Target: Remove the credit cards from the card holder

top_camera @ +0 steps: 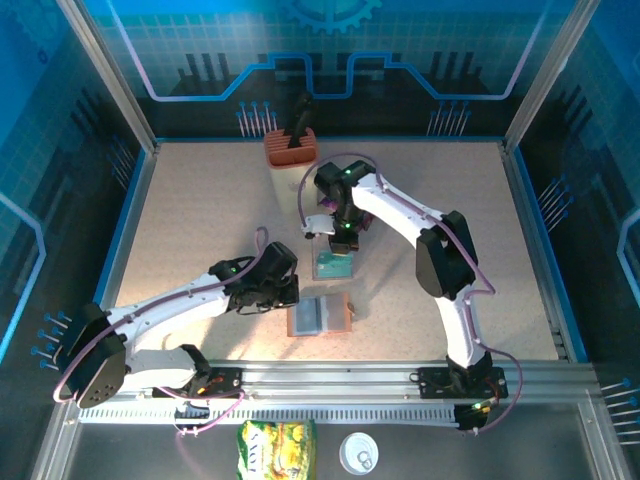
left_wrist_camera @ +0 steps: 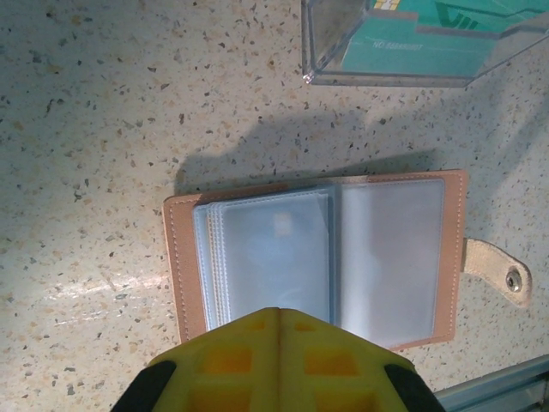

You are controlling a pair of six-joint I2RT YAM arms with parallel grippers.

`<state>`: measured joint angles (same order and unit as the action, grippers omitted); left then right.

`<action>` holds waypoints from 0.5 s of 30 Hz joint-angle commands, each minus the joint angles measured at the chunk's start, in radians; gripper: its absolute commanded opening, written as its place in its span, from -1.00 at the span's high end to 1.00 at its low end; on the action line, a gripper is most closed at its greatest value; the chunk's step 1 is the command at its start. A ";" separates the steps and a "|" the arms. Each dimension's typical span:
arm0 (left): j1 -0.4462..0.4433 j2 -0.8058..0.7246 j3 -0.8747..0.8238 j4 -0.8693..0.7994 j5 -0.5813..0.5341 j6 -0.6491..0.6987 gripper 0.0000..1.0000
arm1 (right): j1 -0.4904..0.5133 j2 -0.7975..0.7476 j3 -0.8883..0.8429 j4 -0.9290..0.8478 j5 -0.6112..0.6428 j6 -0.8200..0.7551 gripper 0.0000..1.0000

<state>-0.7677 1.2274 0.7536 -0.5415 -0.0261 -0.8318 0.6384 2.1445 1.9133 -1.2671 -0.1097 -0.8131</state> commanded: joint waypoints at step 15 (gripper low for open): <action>0.010 0.009 -0.010 -0.006 0.013 0.006 0.98 | -0.011 -0.077 0.003 -0.006 -0.006 0.083 0.65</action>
<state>-0.7677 1.2278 0.7471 -0.5415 -0.0257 -0.8314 0.6392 2.1464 1.9129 -1.2652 -0.1078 -0.7628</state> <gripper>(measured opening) 0.041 0.175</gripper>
